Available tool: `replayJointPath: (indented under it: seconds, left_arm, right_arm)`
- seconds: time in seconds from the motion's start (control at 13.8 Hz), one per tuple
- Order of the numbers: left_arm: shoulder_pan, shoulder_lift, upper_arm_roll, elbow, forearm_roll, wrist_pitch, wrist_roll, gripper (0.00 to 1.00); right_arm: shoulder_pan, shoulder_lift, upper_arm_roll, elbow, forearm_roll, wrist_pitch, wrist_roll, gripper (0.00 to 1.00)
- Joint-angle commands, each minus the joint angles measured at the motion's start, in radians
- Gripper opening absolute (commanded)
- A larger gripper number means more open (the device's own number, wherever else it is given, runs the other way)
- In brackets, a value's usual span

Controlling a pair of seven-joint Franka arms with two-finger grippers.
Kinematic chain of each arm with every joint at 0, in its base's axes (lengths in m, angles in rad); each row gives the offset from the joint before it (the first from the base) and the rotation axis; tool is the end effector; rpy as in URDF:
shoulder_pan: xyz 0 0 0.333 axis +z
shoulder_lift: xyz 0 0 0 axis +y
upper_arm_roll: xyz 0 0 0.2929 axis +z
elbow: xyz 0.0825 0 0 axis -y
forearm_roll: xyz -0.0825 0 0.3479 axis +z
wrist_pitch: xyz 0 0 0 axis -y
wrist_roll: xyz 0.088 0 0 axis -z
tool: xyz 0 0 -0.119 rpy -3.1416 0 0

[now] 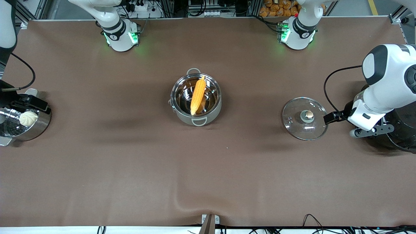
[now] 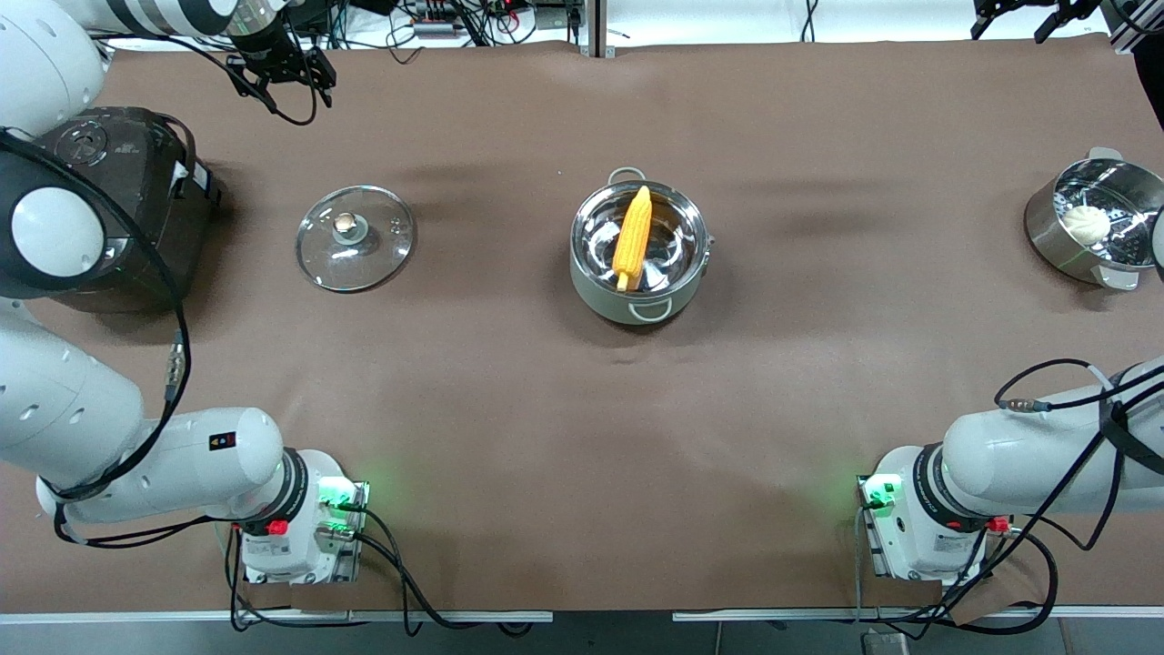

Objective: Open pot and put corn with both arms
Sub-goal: 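Release the lid knob and raise the left gripper away from the lid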

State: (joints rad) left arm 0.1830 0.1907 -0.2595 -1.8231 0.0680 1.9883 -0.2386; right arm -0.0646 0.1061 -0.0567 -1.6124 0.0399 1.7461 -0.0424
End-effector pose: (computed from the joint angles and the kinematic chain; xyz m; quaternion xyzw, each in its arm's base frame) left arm 0.5699 -0.0322 0.4125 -0.9976 -0.0689 0.0081 0.0080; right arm 0.5571 -0.0624 0.5295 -0.9989 0.0424 -0.0152 0.0155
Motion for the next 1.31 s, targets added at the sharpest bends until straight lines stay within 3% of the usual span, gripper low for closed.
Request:
replayJointPath:
  seconds: [0.0,0.65,0.95,1.24]
  left_arm:
    - [0.007,-0.002,-0.003,0.025,0.015,-0.034,0.022,1.00]
    - [0.021,-0.003,-0.004,0.107,0.015,-0.124,0.022,1.00]
    - [0.020,-0.008,-0.012,0.186,0.004,-0.242,0.022,1.00]
    - [0.018,-0.017,-0.020,0.275,0.001,-0.361,0.021,1.00]
  right_arm:
    - [0.000,-0.006,0.000,0.028,0.024,-0.042,-0.013,1.00]
    - [0.000,-0.003,0.003,0.049,0.021,-0.068,-0.014,1.00]
    - [0.002,-0.005,0.011,0.055,0.021,-0.082,-0.016,1.00]
    - [-0.006,-0.017,0.070,0.057,0.021,-0.112,-0.011,1.00]
